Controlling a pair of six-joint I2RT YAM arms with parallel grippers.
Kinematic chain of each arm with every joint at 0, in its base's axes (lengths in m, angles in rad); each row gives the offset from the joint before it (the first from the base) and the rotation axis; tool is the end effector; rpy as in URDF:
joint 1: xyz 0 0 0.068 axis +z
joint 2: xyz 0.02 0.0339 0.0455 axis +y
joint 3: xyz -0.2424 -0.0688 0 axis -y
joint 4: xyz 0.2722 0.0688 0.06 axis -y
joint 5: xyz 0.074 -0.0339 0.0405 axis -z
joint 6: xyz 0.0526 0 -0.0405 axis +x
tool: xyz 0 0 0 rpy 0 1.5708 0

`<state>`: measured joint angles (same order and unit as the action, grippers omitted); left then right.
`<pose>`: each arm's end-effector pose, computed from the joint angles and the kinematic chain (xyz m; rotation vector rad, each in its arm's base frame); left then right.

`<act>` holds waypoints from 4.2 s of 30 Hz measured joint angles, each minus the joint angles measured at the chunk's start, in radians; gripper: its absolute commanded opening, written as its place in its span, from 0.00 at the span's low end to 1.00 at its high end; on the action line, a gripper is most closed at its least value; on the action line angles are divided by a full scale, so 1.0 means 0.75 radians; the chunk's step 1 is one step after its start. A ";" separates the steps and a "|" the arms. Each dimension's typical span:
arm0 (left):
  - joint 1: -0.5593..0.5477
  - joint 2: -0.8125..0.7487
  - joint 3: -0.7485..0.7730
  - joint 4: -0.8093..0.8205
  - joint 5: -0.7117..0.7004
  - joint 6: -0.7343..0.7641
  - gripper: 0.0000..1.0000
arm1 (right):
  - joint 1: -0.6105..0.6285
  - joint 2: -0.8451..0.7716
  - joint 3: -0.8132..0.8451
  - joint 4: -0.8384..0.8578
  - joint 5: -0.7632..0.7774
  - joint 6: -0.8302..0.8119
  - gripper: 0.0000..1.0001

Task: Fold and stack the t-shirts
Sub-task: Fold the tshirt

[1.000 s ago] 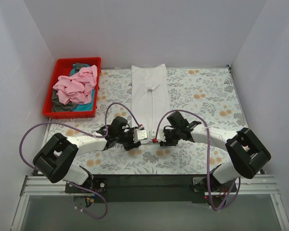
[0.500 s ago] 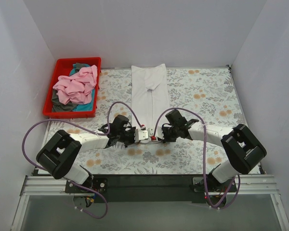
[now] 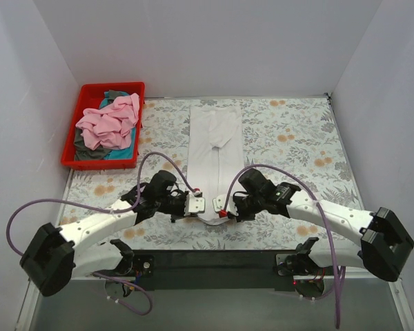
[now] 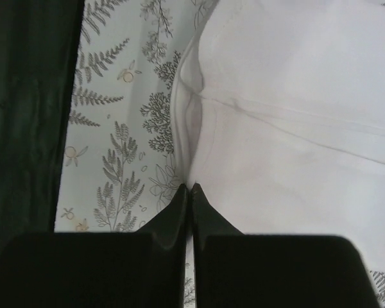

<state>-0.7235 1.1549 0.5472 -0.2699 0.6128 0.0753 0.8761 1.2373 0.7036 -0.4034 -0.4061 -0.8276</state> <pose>0.1708 -0.1912 0.1391 1.2277 2.1785 -1.0308 0.1620 0.2268 0.1572 -1.9685 1.5012 0.5280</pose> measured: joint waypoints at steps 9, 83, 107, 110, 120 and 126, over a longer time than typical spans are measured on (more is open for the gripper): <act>0.028 -0.098 0.097 -0.126 0.021 -0.006 0.00 | -0.031 -0.051 0.106 -0.100 -0.020 0.007 0.01; 0.607 0.895 0.724 0.046 0.407 -1.225 0.34 | -0.511 0.825 0.851 0.010 -0.527 0.767 0.28; 0.639 1.075 0.642 -0.013 0.526 -1.400 0.34 | -0.663 0.948 0.519 0.107 -0.688 0.963 0.27; 0.639 0.974 0.690 -0.078 0.491 -1.318 0.37 | -0.664 0.864 0.564 0.004 -0.669 0.879 0.31; 0.639 0.518 0.657 -0.051 0.298 -0.547 0.41 | -0.638 0.640 0.680 -0.073 -0.323 0.488 0.38; 0.594 0.483 0.431 -0.031 0.271 0.024 0.41 | -0.521 0.634 0.602 -0.056 -0.079 0.294 0.39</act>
<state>-0.2783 1.5169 0.8703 -0.2928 0.8158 0.0937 0.4854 1.7130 1.1549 -0.4458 -0.4656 -0.6071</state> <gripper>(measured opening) 0.410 0.391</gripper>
